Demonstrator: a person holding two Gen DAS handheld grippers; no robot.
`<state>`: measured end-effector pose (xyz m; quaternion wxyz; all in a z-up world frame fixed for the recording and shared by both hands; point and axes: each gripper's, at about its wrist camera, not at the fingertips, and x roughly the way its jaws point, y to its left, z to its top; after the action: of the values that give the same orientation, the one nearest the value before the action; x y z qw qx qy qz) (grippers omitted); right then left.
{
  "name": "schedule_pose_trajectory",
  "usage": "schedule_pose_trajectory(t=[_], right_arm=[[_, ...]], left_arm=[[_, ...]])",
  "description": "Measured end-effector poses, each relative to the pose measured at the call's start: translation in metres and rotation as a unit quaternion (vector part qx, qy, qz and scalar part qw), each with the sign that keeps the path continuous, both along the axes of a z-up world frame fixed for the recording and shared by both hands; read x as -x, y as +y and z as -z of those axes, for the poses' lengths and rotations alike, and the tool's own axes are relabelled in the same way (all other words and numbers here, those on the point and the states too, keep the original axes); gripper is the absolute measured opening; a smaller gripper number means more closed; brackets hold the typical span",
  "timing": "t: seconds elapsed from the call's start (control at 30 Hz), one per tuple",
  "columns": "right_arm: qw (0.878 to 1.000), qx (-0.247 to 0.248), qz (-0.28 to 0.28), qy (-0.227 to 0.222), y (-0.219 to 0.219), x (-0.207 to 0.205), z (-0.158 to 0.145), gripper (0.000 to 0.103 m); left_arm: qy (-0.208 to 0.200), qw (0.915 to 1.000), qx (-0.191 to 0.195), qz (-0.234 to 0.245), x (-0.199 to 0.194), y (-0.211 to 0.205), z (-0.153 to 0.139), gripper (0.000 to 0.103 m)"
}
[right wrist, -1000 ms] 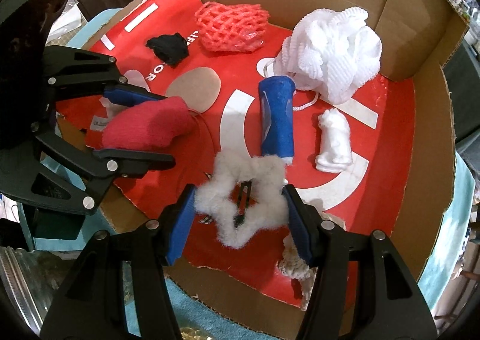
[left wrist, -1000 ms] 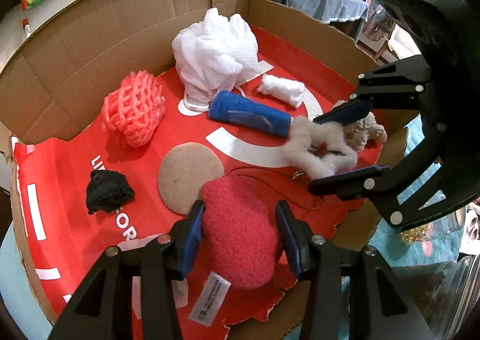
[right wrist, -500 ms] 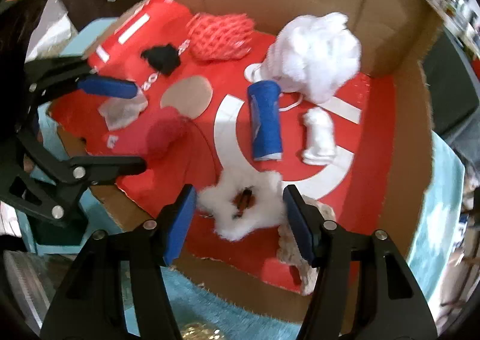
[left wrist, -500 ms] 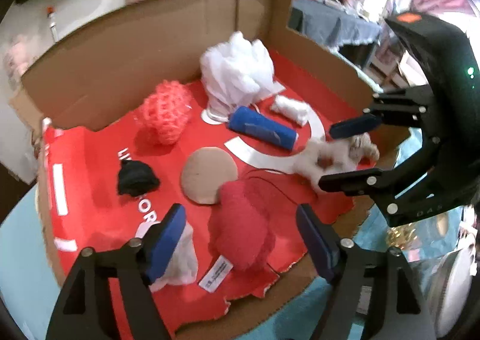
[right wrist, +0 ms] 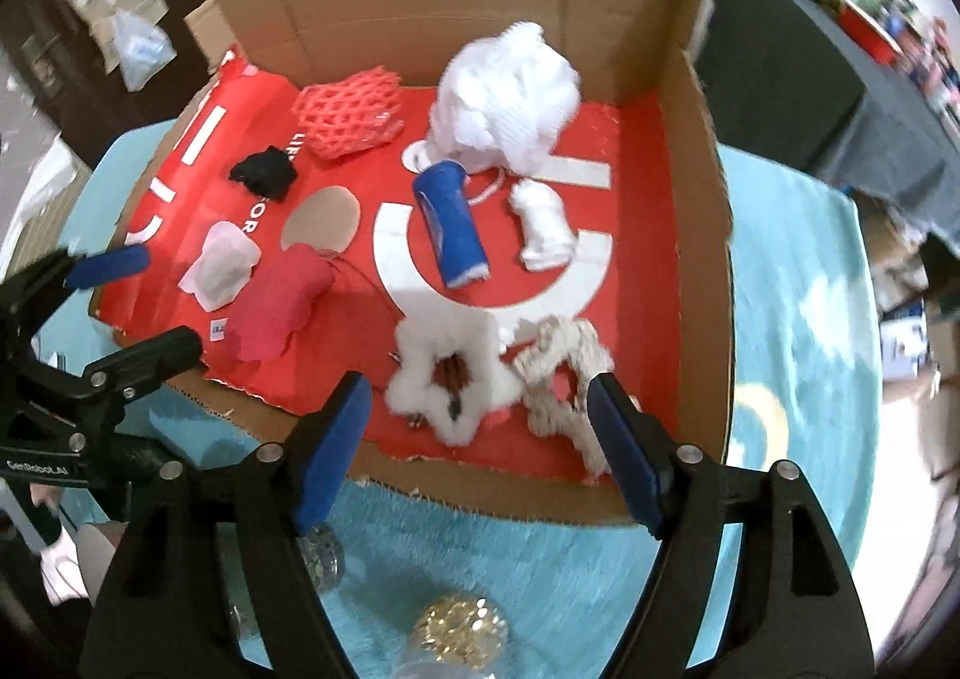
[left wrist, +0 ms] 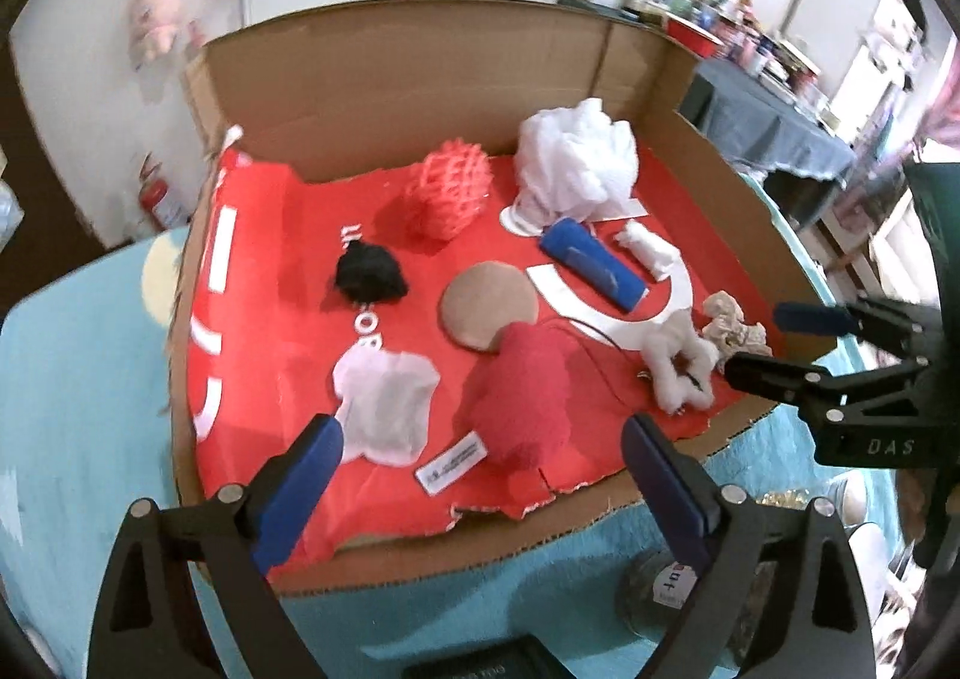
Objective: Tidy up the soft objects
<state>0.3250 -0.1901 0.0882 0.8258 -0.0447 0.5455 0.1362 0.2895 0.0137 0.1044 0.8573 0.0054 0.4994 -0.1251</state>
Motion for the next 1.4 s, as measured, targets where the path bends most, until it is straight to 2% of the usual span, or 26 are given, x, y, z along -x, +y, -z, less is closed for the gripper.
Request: schedule_pose_trajectory(t=[0.23, 0.57, 0.83, 1.4], right_arm=[[1.0, -0.01, 0.026, 0.0, -0.003, 0.009, 0.003, 0.074], [0.999, -0.015, 0.041, 0.003, 0.001, 0.014, 0.018, 0.074], [0.998, -0.019, 0.049, 0.017, -0.001, 0.012, 0.028, 0.074], [0.999, -0.013, 0.048, 0.017, 0.0, 0.009, 0.029, 0.074]], left_arm=[[0.0, 0.9996, -0.009, -0.025, 0.009, -0.003, 0.006, 0.1], [0.007, 0.9989, -0.014, -0.044, 0.008, -0.006, 0.018, 0.1], [0.019, 0.9986, -0.016, -0.047, 0.006, -0.007, 0.025, 0.1], [0.03, 0.9975, -0.026, -0.058, 0.005, -0.003, 0.03, 0.1]])
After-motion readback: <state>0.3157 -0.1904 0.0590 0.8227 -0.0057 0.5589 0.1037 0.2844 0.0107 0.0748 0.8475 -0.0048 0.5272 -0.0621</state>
